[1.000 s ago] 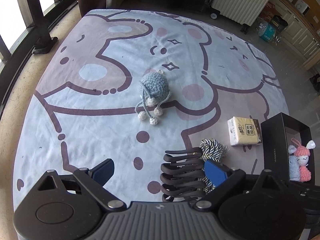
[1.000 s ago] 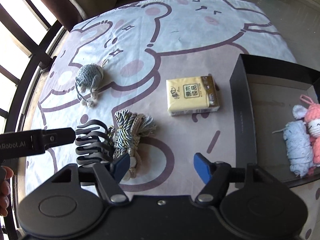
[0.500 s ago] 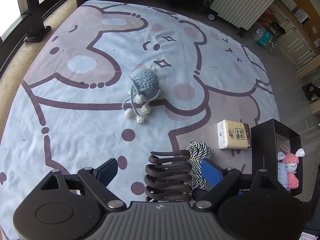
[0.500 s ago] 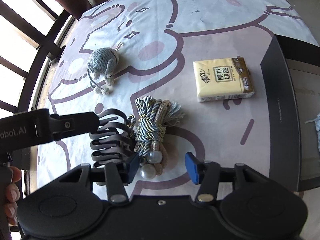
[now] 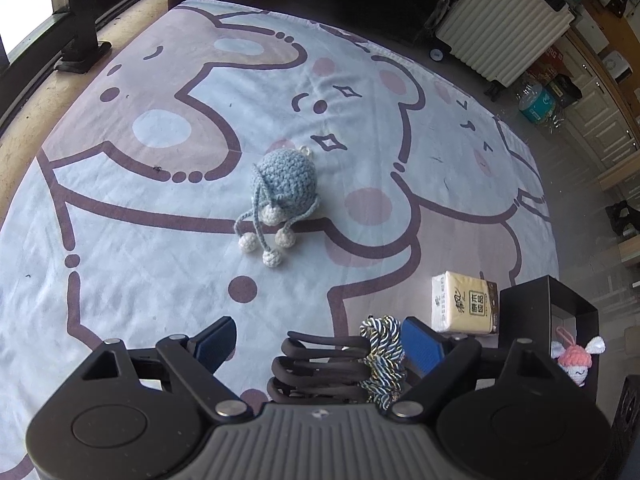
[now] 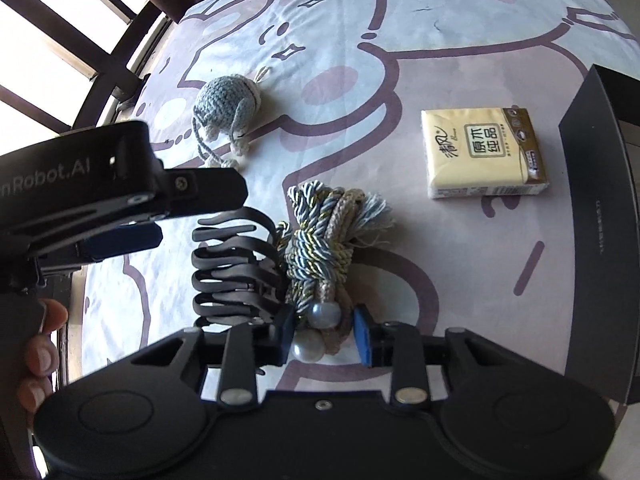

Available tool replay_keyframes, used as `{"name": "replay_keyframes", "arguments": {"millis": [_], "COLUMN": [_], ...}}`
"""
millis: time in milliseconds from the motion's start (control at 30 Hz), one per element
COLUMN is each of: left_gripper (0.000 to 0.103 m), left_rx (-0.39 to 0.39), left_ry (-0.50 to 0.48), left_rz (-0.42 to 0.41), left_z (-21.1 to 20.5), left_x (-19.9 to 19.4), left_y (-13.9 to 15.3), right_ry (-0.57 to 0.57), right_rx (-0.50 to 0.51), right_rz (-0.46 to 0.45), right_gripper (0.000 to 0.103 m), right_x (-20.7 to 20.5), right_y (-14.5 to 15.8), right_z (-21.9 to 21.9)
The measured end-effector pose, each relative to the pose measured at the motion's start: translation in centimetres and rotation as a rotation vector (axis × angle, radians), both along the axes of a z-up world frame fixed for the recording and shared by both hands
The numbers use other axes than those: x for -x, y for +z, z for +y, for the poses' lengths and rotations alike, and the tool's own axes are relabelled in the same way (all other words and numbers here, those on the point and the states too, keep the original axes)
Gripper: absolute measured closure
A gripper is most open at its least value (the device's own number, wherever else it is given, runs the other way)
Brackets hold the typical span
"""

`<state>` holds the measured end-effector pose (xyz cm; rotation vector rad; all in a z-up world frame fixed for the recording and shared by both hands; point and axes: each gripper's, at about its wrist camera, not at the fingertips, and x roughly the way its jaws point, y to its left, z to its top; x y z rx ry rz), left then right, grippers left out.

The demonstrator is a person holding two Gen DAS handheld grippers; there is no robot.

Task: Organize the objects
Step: 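Close the right gripper on the rope tassel while the left gripper grasps the black claw clip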

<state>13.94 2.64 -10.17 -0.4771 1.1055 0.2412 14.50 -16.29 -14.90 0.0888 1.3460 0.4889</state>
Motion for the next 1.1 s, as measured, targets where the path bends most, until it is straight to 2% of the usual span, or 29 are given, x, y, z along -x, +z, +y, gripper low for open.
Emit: {"name": "replay_keyframes", "arguments": {"millis": [300, 600, 833, 967, 1100], "left_gripper": [0.02, 0.02, 0.02, 0.02, 0.019], "left_rx": [-0.059, -0.109, -0.127, -0.159, -0.236], "left_ry": [0.083, 0.072, -0.038, -0.173, -0.303], "left_rz": [0.024, 0.057, 0.119, 0.162, 0.214], "left_z": [0.8, 0.5, -0.6, -1.8, -2.6], "left_x": [-0.4, -0.7, -0.3, 1.1, 3.4], "left_y": [-1.0, -2.0, -1.7, -0.7, 0.4], "right_ry": [-0.051, -0.053, -0.062, -0.069, -0.062], "right_rx": [-0.035, 0.01, 0.03, 0.039, 0.05], "right_rz": [-0.02, -0.025, -0.02, -0.02, -0.022], "right_gripper": [0.073, 0.074, 0.074, 0.074, 0.074], "right_x": [-0.1, 0.0, 0.3, 0.5, 1.1], "right_y": [1.4, 1.5, 1.5, 1.6, 2.0], "right_z": [-2.8, -3.9, -4.5, -4.6, -4.5]}}
